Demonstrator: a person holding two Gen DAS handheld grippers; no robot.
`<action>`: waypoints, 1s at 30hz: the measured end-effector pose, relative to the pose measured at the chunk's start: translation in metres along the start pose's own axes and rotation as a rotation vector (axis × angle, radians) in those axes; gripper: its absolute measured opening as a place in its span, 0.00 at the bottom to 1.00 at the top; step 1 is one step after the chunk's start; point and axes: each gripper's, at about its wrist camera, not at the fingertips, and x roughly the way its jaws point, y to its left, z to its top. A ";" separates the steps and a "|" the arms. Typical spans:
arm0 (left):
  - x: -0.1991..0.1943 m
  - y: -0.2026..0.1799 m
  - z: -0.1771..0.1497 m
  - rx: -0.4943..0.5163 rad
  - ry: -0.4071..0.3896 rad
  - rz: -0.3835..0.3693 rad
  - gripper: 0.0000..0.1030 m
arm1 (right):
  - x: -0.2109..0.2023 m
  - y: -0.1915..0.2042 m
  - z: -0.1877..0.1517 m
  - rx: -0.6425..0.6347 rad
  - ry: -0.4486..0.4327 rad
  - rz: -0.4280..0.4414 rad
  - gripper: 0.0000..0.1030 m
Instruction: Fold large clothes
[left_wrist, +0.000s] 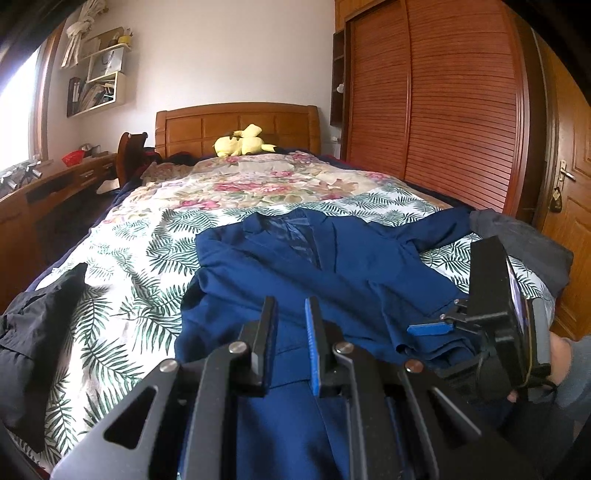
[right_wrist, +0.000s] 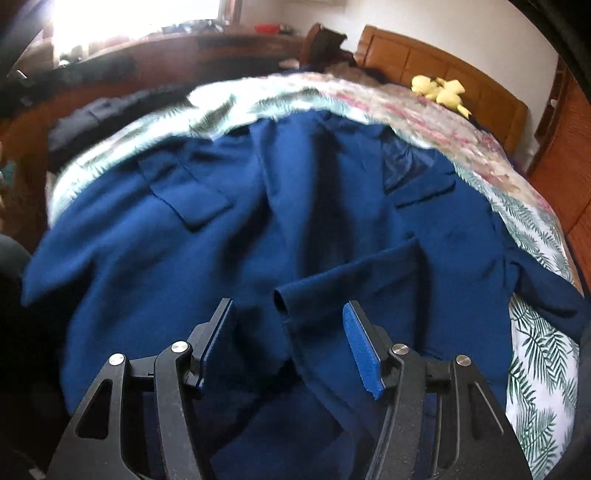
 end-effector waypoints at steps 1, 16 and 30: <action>0.000 0.000 0.000 0.000 0.000 -0.001 0.11 | 0.002 -0.002 -0.002 0.008 0.002 -0.013 0.46; 0.000 -0.007 0.002 0.002 -0.008 -0.027 0.11 | -0.086 -0.077 -0.008 0.199 -0.232 -0.157 0.03; 0.005 -0.037 0.011 0.048 -0.012 -0.081 0.14 | -0.083 -0.141 -0.036 0.328 -0.206 -0.278 0.39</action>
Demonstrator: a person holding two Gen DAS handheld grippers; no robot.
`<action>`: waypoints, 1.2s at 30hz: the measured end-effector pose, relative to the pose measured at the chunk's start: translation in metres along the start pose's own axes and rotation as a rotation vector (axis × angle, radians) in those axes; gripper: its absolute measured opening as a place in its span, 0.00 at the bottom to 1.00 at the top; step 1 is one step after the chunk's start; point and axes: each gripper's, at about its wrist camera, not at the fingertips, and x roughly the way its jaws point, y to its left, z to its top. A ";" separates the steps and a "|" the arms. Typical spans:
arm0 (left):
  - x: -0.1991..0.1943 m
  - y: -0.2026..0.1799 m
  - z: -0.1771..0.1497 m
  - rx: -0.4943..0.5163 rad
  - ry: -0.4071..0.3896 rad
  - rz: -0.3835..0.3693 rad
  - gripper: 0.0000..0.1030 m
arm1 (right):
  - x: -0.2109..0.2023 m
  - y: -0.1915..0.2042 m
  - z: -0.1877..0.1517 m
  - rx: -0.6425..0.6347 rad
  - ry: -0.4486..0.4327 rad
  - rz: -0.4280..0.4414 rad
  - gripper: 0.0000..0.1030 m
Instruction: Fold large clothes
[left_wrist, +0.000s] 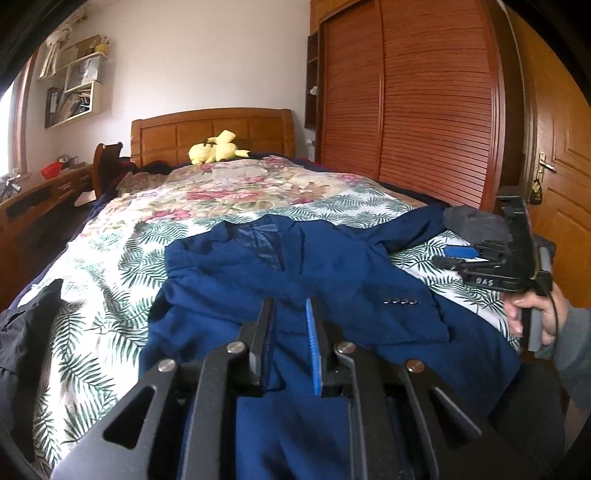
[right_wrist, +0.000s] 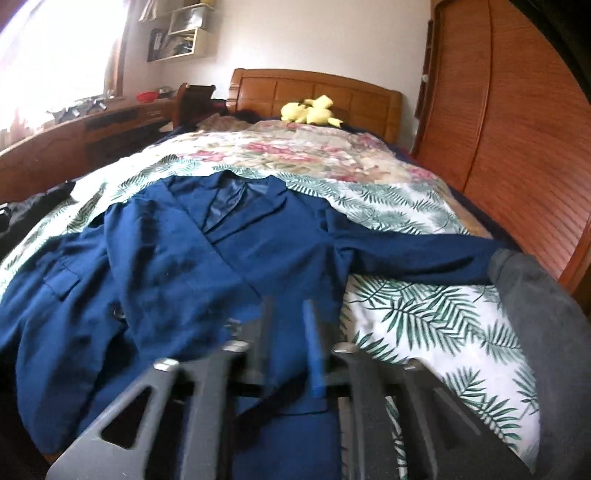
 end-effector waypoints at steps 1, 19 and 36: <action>0.001 -0.003 0.002 0.005 0.002 0.000 0.14 | 0.002 -0.002 -0.001 0.008 -0.005 0.020 0.51; 0.040 -0.012 0.025 -0.031 0.075 0.020 0.21 | 0.094 -0.002 -0.037 -0.009 0.238 0.266 0.54; 0.132 -0.004 0.049 -0.015 0.027 -0.101 0.24 | 0.098 0.000 -0.039 -0.004 0.220 0.250 0.54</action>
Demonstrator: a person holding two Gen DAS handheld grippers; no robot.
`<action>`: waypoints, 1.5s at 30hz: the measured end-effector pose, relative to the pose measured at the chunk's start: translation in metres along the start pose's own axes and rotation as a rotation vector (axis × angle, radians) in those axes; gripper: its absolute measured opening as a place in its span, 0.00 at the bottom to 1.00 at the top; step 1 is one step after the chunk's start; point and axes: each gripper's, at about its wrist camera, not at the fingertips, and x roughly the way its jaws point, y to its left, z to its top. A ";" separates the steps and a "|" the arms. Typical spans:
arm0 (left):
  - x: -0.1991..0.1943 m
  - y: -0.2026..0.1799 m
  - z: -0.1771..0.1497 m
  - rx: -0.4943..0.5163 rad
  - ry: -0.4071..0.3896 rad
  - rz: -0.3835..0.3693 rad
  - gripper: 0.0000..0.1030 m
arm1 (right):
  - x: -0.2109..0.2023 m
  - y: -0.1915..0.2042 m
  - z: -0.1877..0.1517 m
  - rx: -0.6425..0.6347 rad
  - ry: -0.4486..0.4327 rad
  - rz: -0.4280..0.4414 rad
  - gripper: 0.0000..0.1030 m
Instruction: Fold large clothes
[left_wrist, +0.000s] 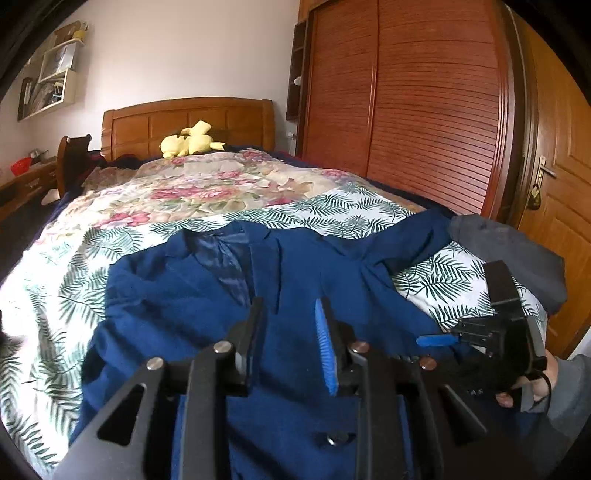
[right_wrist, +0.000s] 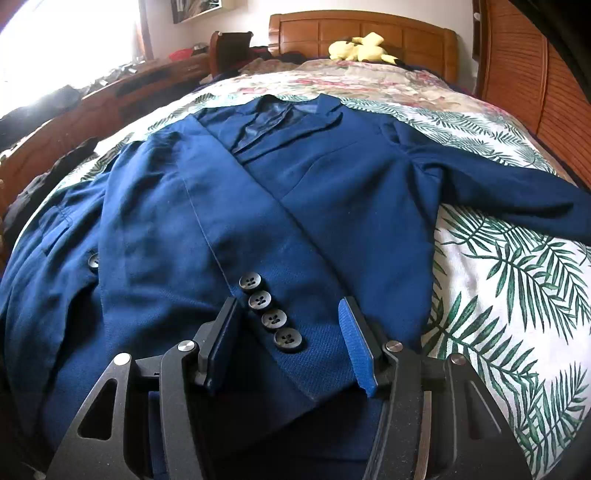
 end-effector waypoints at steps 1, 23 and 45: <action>0.005 0.002 -0.002 -0.004 0.005 -0.006 0.24 | 0.000 0.000 0.000 0.000 -0.001 0.000 0.54; 0.038 0.002 -0.042 0.063 0.057 0.000 0.24 | -0.037 -0.011 0.022 -0.009 -0.084 -0.079 0.54; 0.036 0.006 -0.040 0.042 0.055 -0.015 0.24 | -0.010 -0.248 0.051 0.549 -0.018 -0.283 0.76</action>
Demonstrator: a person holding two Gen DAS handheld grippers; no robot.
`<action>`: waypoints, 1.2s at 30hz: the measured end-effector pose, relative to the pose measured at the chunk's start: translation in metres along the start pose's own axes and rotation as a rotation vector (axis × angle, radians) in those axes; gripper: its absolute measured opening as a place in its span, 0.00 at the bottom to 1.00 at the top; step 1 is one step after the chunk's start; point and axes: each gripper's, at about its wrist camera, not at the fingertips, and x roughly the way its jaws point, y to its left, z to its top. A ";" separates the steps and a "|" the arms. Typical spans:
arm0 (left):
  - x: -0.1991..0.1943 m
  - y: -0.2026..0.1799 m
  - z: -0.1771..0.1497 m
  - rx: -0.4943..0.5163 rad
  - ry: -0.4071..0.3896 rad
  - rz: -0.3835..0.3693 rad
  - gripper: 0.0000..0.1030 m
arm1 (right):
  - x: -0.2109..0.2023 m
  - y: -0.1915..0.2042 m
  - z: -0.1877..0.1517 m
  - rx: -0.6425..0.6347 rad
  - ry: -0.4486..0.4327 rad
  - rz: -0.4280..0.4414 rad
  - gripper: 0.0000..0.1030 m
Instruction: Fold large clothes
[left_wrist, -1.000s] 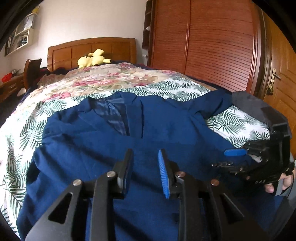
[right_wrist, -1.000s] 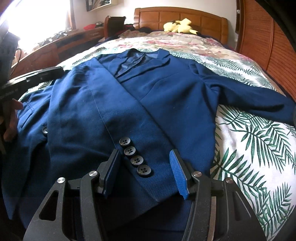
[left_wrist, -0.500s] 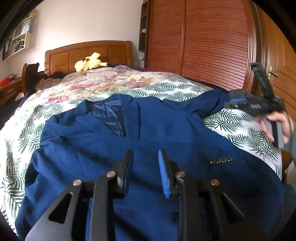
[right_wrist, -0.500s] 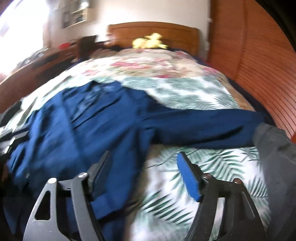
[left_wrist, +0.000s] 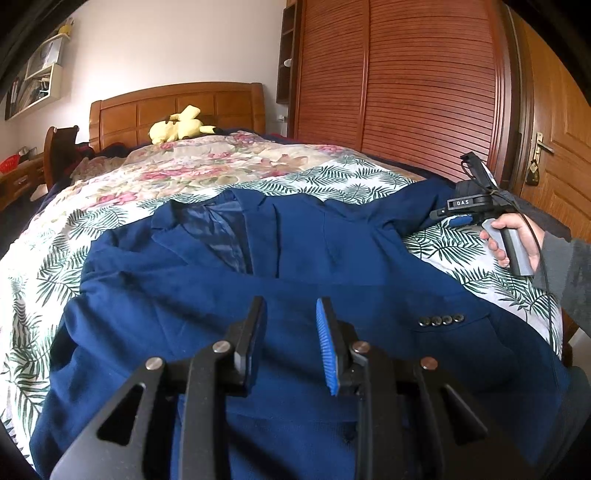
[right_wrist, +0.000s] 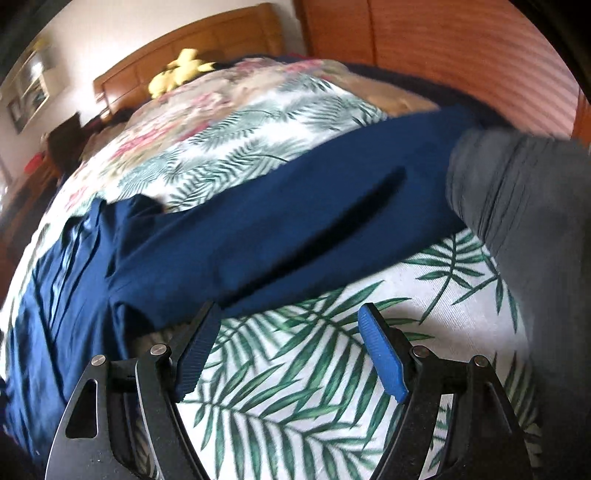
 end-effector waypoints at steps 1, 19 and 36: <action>0.000 0.000 0.000 0.000 0.000 0.000 0.24 | 0.002 -0.005 0.002 0.021 0.005 0.009 0.76; 0.001 0.000 0.000 -0.003 0.006 0.000 0.25 | 0.020 0.023 0.049 -0.013 -0.060 -0.088 0.02; 0.003 0.001 -0.001 -0.005 0.015 0.004 0.25 | -0.100 0.195 -0.018 -0.478 -0.206 0.226 0.00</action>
